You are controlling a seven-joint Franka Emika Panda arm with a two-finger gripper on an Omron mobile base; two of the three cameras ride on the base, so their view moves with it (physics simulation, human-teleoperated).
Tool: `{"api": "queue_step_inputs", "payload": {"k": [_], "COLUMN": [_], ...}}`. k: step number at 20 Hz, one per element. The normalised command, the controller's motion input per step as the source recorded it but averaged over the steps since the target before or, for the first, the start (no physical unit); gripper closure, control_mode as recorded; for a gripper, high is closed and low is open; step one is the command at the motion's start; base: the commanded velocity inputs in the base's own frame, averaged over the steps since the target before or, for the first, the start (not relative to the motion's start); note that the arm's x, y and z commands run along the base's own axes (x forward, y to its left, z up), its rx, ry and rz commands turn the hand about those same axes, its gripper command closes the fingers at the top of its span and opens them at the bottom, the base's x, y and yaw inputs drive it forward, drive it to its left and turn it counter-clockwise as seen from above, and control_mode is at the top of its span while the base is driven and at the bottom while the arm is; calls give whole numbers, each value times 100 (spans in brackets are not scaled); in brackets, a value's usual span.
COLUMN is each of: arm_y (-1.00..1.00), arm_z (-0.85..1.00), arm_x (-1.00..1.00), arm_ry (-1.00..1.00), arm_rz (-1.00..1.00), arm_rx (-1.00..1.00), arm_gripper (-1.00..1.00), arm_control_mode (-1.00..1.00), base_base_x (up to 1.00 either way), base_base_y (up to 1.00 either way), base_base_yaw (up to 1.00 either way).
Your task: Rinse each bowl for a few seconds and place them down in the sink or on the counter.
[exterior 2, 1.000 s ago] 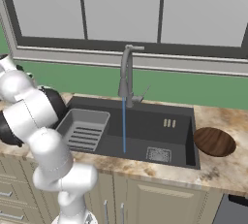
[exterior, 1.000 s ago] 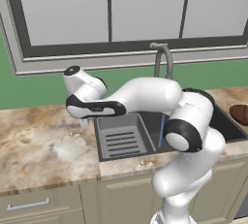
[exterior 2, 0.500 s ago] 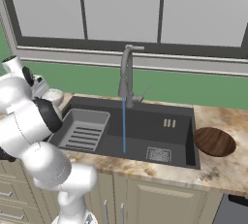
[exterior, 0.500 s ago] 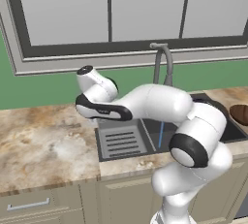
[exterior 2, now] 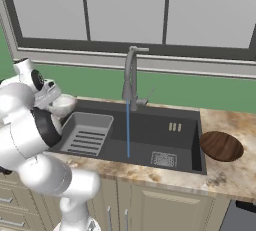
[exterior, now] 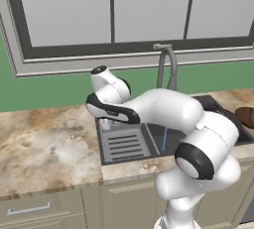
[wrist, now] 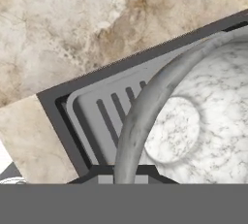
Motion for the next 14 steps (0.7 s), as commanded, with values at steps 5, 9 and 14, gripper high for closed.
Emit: {"api": "queue_step_inputs", "payload": {"k": [5,9,14], "arm_y": [-43,-39,-42], "arm_z": [0,0,0], "arm_x": [0,0,0], "arm_ry": [2,0,0], "arm_rz": [-11,-12,-12], "arm_rx": [0,-3,-7], "arm_gripper": [100,100,100], "arm_control_mode": [-100,-100,-100], "base_base_x": [0,0,0], "base_base_y": [0,0,0], "base_base_yaw": [0,0,0]}}
